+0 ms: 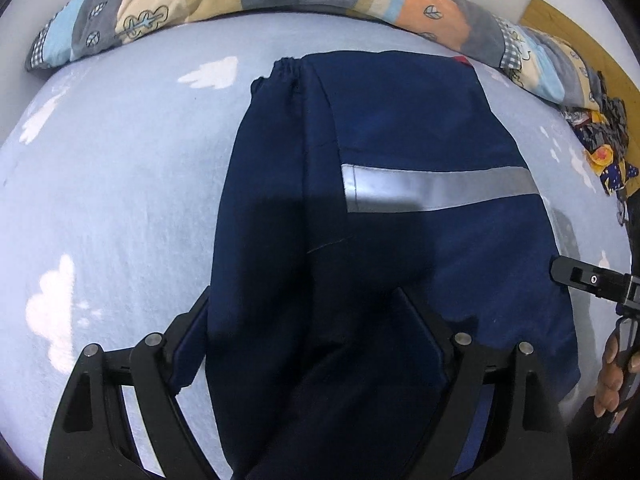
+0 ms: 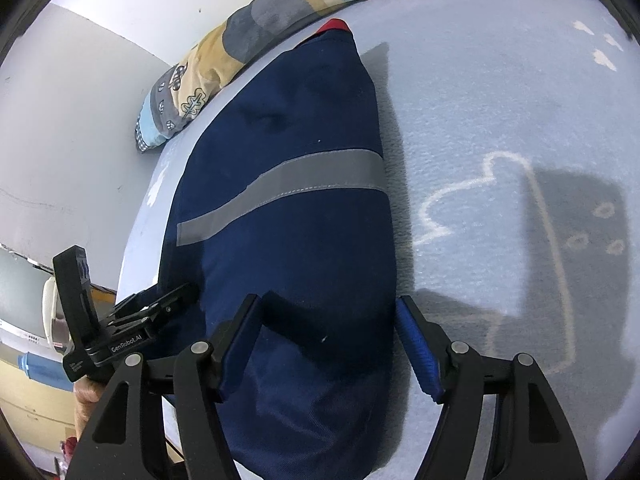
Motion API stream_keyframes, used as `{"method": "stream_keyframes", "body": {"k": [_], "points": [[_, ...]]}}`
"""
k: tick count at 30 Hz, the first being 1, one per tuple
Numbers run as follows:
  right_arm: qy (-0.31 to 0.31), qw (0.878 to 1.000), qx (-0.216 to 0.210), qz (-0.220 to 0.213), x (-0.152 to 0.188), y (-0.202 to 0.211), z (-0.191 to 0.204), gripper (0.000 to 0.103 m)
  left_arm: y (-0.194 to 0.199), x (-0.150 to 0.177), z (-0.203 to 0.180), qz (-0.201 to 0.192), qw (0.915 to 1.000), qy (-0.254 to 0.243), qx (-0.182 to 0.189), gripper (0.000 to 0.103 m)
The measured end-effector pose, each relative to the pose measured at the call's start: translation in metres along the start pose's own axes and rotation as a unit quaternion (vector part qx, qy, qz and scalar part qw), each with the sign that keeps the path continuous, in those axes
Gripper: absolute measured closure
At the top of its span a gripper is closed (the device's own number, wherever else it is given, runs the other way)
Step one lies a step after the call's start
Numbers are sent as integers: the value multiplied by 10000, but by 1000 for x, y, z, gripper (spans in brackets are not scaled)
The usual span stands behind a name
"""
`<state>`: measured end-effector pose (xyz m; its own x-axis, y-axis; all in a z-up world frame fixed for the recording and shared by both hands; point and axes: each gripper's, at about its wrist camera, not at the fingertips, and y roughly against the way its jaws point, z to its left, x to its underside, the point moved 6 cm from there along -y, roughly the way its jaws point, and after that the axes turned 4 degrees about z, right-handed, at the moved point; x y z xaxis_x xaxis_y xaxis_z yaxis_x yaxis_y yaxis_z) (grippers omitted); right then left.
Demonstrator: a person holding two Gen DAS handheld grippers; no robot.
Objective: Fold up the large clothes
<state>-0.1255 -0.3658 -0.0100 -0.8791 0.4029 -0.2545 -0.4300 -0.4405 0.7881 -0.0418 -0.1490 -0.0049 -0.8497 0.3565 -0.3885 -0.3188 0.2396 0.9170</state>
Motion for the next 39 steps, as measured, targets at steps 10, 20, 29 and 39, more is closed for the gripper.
{"method": "stream_keyframes", "body": {"k": [10, 20, 29, 39], "points": [[-153, 9997, -180, 94, 0, -11, -4, 30, -1, 3, 7, 63, 9999, 135, 82, 16], [-91, 9998, -156, 127, -3, -17, 0, 26, -5, 0, 7, 139, 9995, 223, 180, 13], [-90, 9997, -182, 141, -3, -17, 1, 25, -14, -4, 25, 432, 9887, 984, 1041, 13], [-74, 9997, -218, 79, -10, -8, -5, 25, -22, -5, 59, 548, 9530, 2036, 2174, 13]]}}
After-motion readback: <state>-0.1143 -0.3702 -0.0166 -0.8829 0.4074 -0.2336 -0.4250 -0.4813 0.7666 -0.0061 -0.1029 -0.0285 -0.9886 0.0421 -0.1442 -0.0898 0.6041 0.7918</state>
